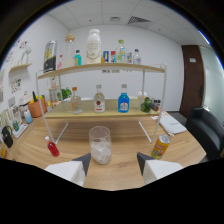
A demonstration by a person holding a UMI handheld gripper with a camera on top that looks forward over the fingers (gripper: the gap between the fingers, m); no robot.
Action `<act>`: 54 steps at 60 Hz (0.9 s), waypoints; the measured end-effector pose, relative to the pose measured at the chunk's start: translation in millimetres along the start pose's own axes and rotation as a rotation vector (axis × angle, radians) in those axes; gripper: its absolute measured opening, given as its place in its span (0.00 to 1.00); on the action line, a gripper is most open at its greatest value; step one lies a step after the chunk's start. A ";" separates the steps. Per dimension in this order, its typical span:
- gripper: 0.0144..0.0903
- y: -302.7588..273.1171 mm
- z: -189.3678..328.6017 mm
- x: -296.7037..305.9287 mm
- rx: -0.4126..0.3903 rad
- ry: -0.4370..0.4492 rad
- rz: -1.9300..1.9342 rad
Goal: Make me a cup of Vodka Sunrise.
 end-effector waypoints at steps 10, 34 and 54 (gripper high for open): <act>0.95 -30.4 4.6 -51.2 0.049 -0.052 -0.008; 0.93 -141.7 91.4 -142.0 0.191 -0.129 -0.034; 0.54 -118.5 169.8 -142.3 0.067 -0.070 -0.033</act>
